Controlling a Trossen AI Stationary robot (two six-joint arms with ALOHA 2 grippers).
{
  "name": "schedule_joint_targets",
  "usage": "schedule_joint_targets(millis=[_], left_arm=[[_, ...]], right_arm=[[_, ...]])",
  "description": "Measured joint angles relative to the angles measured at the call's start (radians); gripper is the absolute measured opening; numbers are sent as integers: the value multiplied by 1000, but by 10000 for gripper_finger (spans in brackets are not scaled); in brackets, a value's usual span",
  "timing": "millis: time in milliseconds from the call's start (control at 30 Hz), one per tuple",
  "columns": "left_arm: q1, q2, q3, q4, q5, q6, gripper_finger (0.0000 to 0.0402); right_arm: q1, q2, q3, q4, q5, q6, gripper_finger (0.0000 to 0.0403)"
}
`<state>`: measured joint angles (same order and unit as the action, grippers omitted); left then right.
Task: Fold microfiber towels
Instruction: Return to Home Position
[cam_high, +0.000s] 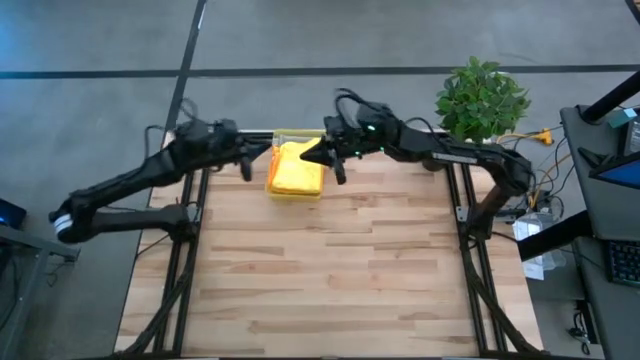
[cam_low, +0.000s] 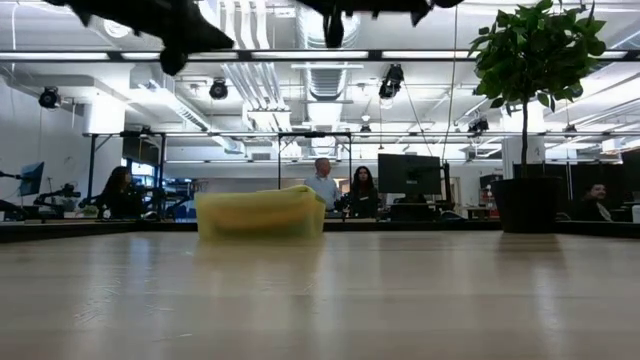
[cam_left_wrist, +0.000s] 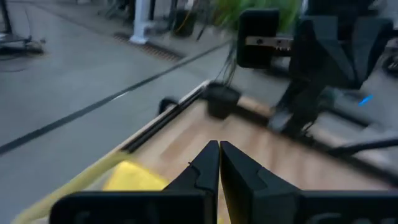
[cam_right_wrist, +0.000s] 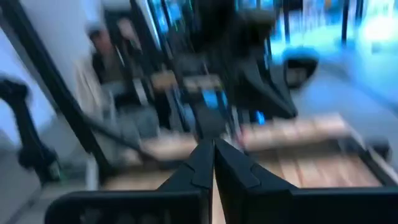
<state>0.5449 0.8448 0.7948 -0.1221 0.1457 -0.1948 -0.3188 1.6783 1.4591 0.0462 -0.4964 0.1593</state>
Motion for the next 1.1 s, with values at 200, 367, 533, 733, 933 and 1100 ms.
schedule_joint_targets(millis=[200,367,533,733,933,1100], left_arm=[[-5,-161,-46,12,-2,-159,0],[-7,-198,-90,9,9,-314,0],[-7,-133,-99,136,53,-401,0],[-11,36,-82,602,234,-409,0],[-11,116,-44,877,283,-499,0],[-11,27,-50,873,263,-479,0]], right_arm=[[111,-131,-177,305,150,148,8],[203,-200,-395,524,336,266,8],[177,-183,-491,831,389,339,9],[88,-157,-388,961,410,296,9],[-11,-329,-352,951,339,171,9],[6,-623,-509,910,538,53,9]])
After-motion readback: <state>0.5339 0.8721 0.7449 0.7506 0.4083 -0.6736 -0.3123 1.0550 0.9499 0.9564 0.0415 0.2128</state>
